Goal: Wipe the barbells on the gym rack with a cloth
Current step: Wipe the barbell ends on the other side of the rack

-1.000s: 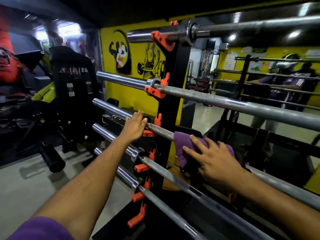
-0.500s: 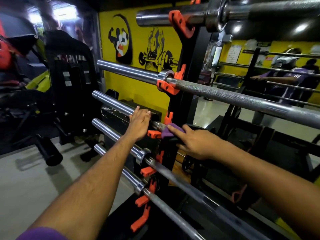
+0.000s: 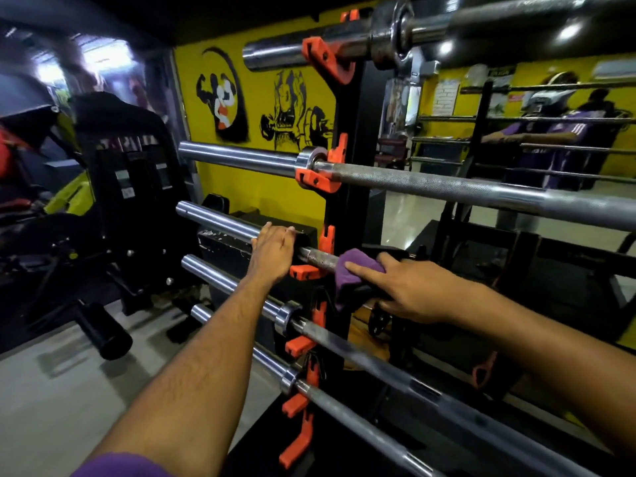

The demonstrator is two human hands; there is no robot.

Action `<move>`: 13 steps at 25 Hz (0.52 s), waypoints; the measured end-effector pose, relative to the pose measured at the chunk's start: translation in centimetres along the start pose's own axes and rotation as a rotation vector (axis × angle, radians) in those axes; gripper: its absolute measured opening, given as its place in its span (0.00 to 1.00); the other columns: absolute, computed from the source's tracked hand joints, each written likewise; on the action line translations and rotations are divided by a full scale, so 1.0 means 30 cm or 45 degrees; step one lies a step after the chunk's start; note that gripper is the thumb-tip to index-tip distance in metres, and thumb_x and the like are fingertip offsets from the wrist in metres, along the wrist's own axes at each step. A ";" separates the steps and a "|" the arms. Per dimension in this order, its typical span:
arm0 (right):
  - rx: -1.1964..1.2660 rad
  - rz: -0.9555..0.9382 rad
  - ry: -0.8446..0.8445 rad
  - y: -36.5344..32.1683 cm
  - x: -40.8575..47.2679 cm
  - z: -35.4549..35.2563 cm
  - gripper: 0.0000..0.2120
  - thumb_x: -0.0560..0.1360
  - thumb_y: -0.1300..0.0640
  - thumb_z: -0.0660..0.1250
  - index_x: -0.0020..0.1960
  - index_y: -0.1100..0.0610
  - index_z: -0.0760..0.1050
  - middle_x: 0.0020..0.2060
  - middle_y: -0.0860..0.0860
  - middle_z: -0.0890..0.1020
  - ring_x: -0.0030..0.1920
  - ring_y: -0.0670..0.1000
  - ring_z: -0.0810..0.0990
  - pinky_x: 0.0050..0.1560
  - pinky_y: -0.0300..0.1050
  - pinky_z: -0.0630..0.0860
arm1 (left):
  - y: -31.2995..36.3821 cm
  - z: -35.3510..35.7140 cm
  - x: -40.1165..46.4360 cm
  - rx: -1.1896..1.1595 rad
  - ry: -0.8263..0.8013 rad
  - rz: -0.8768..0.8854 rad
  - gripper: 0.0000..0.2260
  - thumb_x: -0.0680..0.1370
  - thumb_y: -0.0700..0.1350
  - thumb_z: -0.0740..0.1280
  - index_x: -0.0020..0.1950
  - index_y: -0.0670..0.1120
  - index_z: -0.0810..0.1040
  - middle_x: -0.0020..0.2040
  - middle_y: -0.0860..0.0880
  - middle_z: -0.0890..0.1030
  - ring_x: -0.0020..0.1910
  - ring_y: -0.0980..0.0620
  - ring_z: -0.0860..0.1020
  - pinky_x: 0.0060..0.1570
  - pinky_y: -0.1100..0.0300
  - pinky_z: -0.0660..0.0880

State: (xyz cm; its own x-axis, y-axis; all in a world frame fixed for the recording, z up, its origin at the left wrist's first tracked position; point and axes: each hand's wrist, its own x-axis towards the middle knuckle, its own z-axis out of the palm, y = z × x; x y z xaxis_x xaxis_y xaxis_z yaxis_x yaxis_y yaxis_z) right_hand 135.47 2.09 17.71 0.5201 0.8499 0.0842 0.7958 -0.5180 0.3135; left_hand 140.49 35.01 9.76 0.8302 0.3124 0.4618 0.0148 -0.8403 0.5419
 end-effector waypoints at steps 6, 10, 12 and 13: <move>0.036 0.123 -0.080 0.033 -0.209 -0.001 0.35 0.81 0.39 0.54 0.77 0.35 0.33 0.68 0.55 0.63 0.56 0.56 0.75 0.52 0.52 0.77 | -0.052 0.042 0.021 0.025 0.099 0.113 0.38 0.81 0.68 0.40 0.57 0.43 0.80 0.63 0.41 0.80 0.71 0.38 0.69 0.76 0.41 0.57; -0.026 0.169 0.043 -0.019 -0.093 0.026 0.32 0.82 0.44 0.53 0.79 0.38 0.37 0.69 0.60 0.64 0.55 0.64 0.76 0.47 0.57 0.75 | -0.104 0.067 0.074 0.098 0.117 0.177 0.42 0.79 0.70 0.36 0.56 0.46 0.83 0.59 0.43 0.82 0.68 0.38 0.73 0.74 0.42 0.60; -0.041 0.172 0.086 -0.054 0.003 0.040 0.30 0.83 0.45 0.52 0.80 0.39 0.39 0.69 0.61 0.65 0.53 0.65 0.76 0.45 0.57 0.74 | -0.107 0.071 0.080 0.137 0.107 0.135 0.42 0.79 0.70 0.36 0.57 0.47 0.83 0.59 0.44 0.82 0.67 0.39 0.73 0.74 0.41 0.60; -0.047 0.164 0.096 -0.075 0.062 0.045 0.30 0.83 0.45 0.51 0.80 0.40 0.40 0.69 0.62 0.65 0.53 0.65 0.77 0.44 0.57 0.73 | -0.112 0.074 0.086 0.156 0.125 0.123 0.42 0.79 0.70 0.36 0.56 0.47 0.83 0.59 0.44 0.82 0.67 0.39 0.73 0.74 0.41 0.61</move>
State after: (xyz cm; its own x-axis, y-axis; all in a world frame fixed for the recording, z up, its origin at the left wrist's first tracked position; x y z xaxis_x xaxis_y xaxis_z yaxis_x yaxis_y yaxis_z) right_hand 135.07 4.70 15.88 0.5912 0.7822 0.1967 0.7112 -0.6206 0.3302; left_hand 143.82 37.63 7.57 0.7727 0.2646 0.5769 0.0106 -0.9142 0.4051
